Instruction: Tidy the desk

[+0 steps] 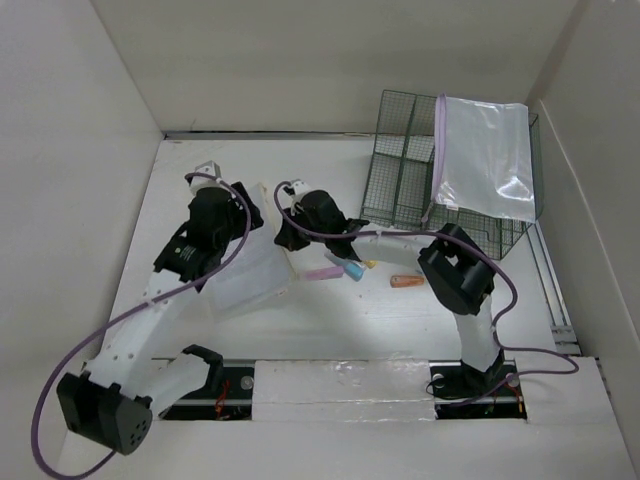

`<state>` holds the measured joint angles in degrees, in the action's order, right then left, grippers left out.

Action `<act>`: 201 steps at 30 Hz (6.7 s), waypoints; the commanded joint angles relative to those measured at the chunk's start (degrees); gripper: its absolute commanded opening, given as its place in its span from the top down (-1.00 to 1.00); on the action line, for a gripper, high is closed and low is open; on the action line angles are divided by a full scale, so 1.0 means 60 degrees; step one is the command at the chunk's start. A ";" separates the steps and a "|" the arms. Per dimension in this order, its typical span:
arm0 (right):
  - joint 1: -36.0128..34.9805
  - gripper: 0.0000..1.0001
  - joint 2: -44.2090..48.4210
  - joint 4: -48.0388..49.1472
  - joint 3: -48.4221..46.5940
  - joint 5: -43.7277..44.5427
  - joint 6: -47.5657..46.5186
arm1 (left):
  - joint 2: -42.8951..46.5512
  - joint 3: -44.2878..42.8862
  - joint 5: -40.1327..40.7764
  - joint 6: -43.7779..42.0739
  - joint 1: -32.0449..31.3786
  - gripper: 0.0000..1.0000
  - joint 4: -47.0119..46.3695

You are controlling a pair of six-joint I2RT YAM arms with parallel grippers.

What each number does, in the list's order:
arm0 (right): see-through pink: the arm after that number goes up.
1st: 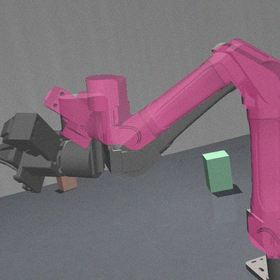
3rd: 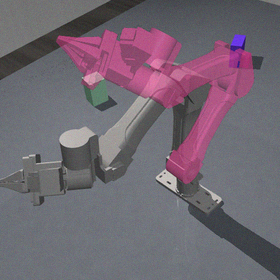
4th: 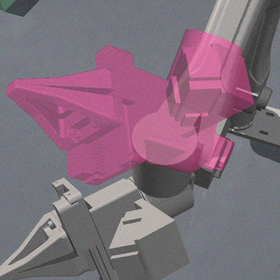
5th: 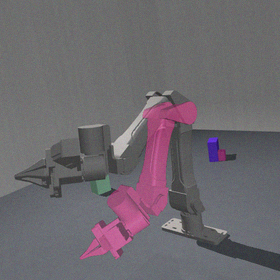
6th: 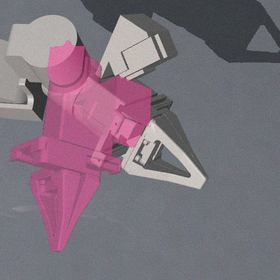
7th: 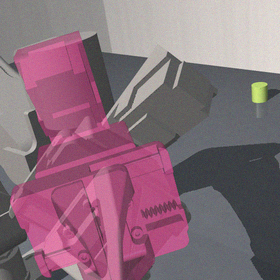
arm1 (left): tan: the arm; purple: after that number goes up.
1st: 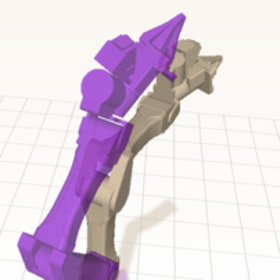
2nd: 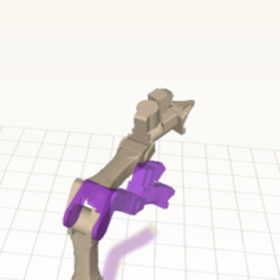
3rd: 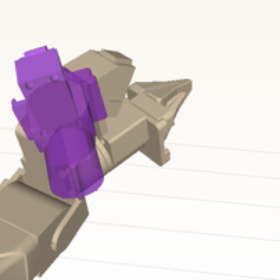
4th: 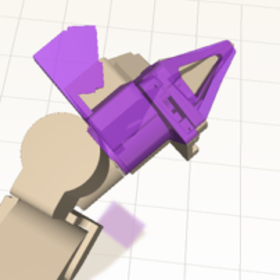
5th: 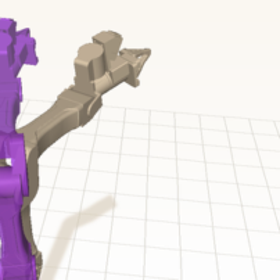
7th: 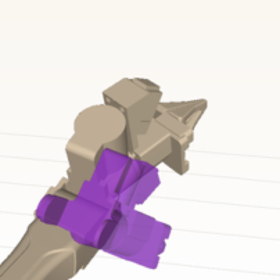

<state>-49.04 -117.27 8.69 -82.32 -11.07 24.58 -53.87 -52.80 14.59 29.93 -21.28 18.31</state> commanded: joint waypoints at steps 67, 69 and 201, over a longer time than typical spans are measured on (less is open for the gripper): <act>0.0921 -0.39 -0.2133 0.0820 -0.0635 -0.0834 0.1660 | -0.3239 0.4785 -0.3486 0.3918 0.4352 0.73 -0.4223; 0.0922 -0.40 -0.2090 0.1056 -0.0489 -0.0778 0.1924 | -0.3254 0.4771 -0.3472 0.3888 0.4352 0.72 -0.4223; -0.0572 1.00 0.3036 0.1189 0.2236 0.1332 -0.2866 | -0.9450 -0.6948 0.2019 -0.2103 -0.2093 0.32 0.2632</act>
<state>-51.86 -103.81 11.00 -65.10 -3.99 9.87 -113.47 -96.18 21.19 18.04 -31.16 30.74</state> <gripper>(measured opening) 0.018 0.317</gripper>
